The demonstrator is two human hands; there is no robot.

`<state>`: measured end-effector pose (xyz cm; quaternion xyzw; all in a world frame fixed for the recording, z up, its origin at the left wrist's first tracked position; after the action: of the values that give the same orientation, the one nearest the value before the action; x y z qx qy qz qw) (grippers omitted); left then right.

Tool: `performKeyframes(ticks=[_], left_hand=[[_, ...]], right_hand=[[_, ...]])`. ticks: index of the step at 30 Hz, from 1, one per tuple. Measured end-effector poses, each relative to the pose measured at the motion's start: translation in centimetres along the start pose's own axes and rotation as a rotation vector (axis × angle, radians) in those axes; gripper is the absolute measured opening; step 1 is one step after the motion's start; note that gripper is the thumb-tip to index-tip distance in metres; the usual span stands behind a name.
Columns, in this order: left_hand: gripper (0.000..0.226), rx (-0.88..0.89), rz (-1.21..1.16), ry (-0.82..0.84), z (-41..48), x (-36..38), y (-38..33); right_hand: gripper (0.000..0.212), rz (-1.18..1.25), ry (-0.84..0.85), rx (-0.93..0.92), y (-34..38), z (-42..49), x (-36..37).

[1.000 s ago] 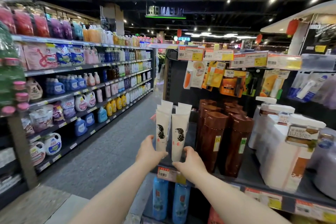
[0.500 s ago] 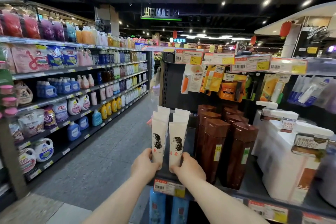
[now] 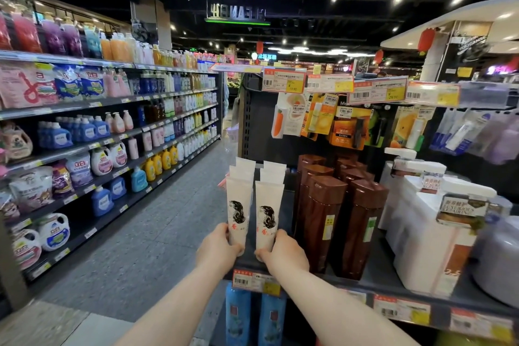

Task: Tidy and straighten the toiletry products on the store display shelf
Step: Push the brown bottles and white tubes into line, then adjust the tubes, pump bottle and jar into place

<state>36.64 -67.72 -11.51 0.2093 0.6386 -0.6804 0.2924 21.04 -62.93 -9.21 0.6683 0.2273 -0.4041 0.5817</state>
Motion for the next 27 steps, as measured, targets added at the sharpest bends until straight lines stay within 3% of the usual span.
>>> performKeyframes(ticks=[9, 14, 16, 21, 27], left_hand=[[0.062, -0.011, -0.085, 0.001, -0.2, -0.4, 0.0], [0.042, 0.136, -0.139, -0.270, -2.7, -2.4, -1.3], [0.034, 0.248, -0.170, -0.300, -4.2, -2.2, -3.0], [0.014, 0.481, -0.232, -0.162, -8.1, 0.5, -9.0], [0.026, 0.629, -0.201, 0.000, -12.4, 4.3, -15.3]], right_hand=[[0.051, 0.049, 0.026, -0.064, -0.2, -1.4, -1.3], [0.047, 0.028, -0.035, -0.134, -1.3, -3.9, -3.3], [0.043, 0.006, -0.071, -0.133, -2.7, -4.9, -4.6], [0.030, 0.001, -0.153, -0.066, -6.6, -6.7, -9.0], [0.016, 0.015, -0.222, -0.071, -10.5, -9.0, -15.1]])
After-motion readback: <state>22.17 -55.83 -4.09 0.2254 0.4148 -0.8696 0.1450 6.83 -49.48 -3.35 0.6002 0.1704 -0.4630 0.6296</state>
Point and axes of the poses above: each hand's wrist, its own z-axis towards the middle knuckle, its own x-axis out of the palm, y = z × x, the point moved 6 cm from there along z, towards the middle knuckle, and after that the axes turned 1 degree about z, right-handed, at the moved point
